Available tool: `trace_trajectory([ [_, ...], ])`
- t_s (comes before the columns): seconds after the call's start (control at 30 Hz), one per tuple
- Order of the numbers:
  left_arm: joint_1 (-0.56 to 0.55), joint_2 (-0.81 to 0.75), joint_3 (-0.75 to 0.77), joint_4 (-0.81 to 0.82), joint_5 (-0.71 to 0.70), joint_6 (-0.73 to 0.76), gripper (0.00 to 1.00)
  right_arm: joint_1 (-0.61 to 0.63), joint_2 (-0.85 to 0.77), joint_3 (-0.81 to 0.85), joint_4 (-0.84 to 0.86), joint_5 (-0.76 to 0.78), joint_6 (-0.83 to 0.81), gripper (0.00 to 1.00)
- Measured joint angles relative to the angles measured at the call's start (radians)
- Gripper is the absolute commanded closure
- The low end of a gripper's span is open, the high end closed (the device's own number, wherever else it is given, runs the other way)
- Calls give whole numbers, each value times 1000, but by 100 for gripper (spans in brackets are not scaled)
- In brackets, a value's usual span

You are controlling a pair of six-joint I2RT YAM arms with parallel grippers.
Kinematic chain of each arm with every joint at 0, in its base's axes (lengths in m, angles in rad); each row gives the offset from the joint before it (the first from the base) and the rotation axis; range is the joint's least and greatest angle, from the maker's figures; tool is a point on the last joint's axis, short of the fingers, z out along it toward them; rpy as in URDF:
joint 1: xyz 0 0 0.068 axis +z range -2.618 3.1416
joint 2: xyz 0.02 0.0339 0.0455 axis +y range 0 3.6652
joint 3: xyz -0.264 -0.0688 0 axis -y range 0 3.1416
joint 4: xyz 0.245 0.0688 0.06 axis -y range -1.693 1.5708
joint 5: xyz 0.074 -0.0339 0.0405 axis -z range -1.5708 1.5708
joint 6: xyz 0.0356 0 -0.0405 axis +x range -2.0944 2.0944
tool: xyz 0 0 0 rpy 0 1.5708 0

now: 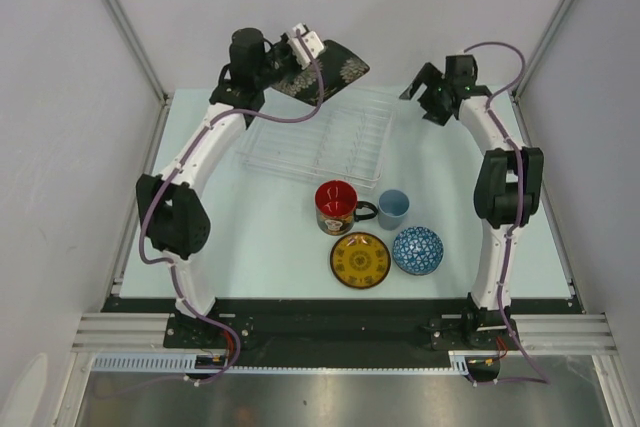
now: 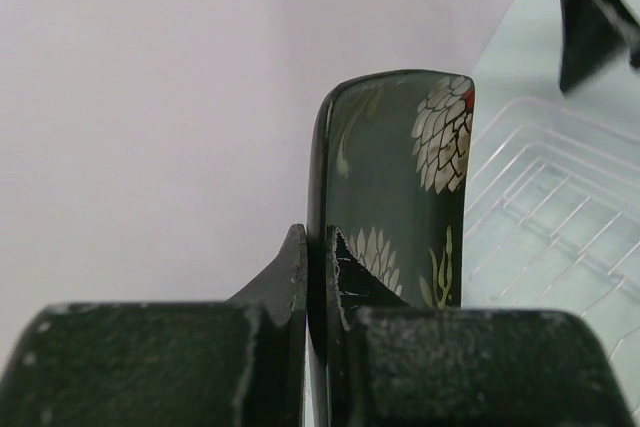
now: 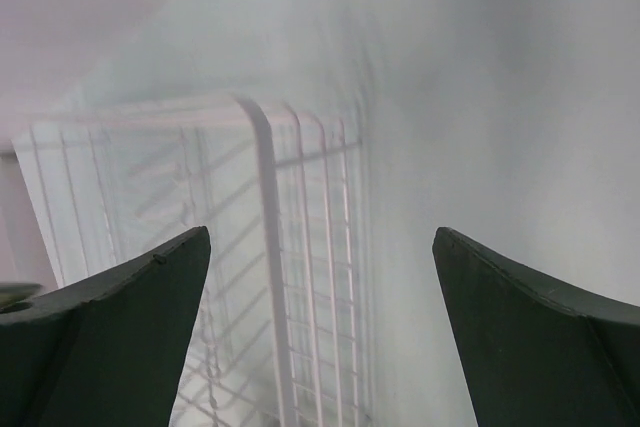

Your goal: Load the mixed dishes into the dish rack

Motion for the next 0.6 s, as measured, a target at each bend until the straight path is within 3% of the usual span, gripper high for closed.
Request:
trace_trajectory([
  [0.3,-3,0,-141,61,2,130,100,-25,119,364,-127,135,-12,1],
  [0.6,-39,-1,-201,142,26,249,100,-24,280,398,-330,211,-53,0],
])
